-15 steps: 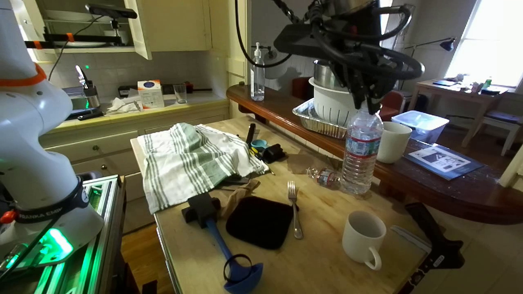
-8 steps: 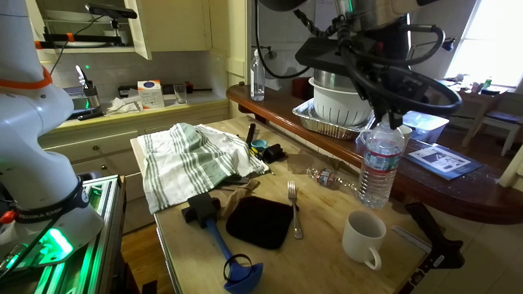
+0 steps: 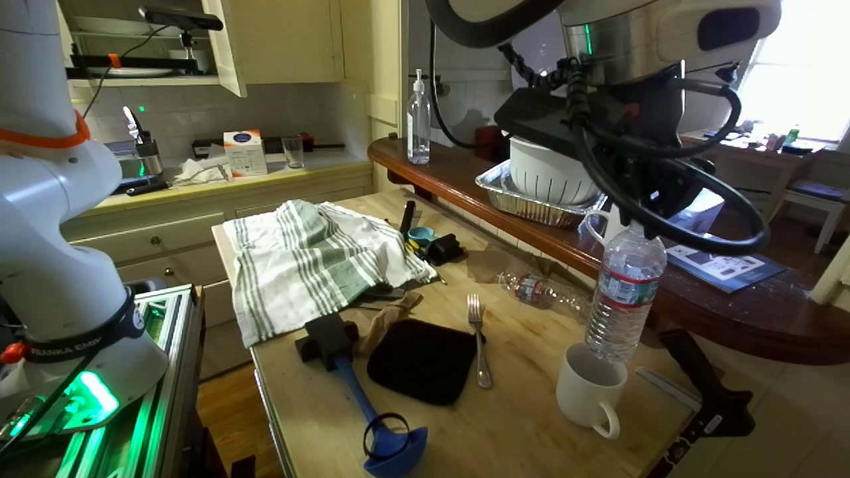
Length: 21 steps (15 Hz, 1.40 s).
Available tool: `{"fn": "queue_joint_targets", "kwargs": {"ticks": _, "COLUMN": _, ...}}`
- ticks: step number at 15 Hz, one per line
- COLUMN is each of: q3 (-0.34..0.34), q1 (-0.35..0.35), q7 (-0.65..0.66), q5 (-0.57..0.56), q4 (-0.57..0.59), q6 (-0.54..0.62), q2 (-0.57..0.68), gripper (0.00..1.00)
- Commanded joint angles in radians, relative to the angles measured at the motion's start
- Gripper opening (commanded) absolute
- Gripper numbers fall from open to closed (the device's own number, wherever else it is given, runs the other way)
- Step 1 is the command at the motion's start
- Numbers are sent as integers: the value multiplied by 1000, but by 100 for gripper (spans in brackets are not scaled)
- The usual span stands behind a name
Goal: Put the white water bottle inside the mug.
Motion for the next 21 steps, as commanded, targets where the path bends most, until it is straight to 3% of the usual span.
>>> {"fn": "queue_joint_targets", "kwargs": {"ticks": 1, "q3": 22, "q1": -25, "q7": 12, "q5": 24, "q4": 32, "q6": -4, "q2": 26, "gripper": 8}}
{"fn": "queue_joint_targets", "kwargs": {"ticks": 21, "q3": 31, "q1": -39, "q7": 51, "q5": -6, "q4": 32, "q6": -15, "q2": 61, "gripper": 8}}
